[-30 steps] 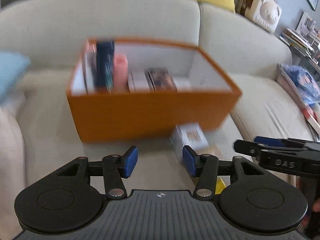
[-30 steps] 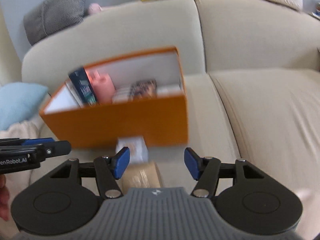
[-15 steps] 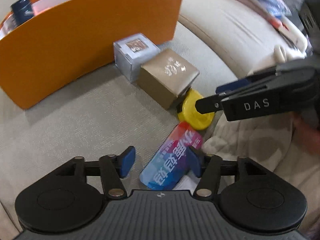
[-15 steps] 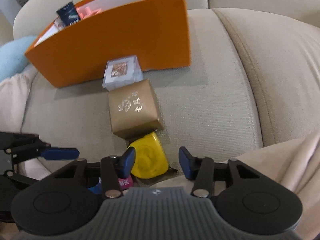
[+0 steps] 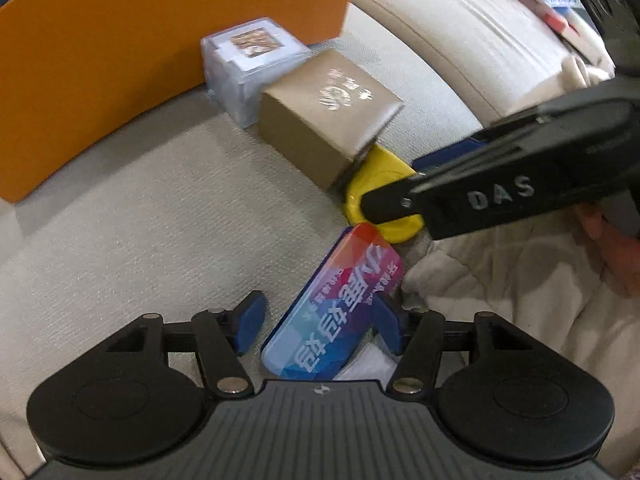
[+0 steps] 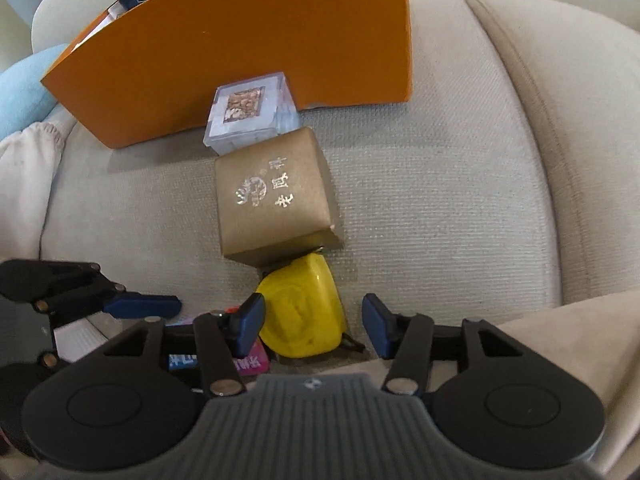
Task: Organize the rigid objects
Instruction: 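Grasp the yellow tape measure with the right gripper while the left grasps the blue card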
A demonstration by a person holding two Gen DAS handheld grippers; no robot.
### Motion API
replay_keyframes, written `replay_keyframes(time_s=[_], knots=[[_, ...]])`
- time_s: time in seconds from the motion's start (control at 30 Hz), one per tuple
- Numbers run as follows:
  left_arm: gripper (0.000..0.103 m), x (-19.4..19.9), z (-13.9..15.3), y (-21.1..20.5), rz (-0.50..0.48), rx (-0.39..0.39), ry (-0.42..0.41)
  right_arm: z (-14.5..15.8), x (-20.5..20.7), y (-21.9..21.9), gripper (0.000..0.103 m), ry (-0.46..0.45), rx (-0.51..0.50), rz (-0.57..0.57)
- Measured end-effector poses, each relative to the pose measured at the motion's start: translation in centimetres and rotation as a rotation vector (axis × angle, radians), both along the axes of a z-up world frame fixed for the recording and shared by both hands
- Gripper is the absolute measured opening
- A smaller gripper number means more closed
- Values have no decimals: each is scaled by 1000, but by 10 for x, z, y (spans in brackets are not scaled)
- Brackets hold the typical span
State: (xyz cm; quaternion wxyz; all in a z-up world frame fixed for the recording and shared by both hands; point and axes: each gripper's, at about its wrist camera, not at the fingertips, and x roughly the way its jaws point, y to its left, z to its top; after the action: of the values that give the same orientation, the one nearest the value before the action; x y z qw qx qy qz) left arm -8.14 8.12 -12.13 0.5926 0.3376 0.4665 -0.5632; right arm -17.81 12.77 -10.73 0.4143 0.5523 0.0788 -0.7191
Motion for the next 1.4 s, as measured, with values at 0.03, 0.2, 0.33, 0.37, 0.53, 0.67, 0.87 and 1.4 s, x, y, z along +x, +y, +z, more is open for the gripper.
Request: replay_keyframes(time_s=[0.03,0.2,0.33,0.37,0.53,0.67,0.87,1.4], knots=[[65,-4,1,1,-21,1,-17,0,0,-1,56,-2,-4,4],[44,-5,12,12,-18,-21,-14,1,1,6,42,-32,-47,8],[31,-3,28,27,-29,-43,17,9,4,16,31,-21,-70,-11],[30,-5,31,30,-59,-42,55,11,4,18,27,-26,-82,-16],[30,-25,29,34,-140,-9,-4,18,10,21,23,-34,-107,-1],[30,-32,22,30,-151,-1,-42,16,8,19,23,-40,-110,0],[28,-34,15,27,-146,10,-60,4,4,14,27,-106,-147,-25],[15,13,44,72,207,-25,66,9,4,20,20,-135,-213,-56]])
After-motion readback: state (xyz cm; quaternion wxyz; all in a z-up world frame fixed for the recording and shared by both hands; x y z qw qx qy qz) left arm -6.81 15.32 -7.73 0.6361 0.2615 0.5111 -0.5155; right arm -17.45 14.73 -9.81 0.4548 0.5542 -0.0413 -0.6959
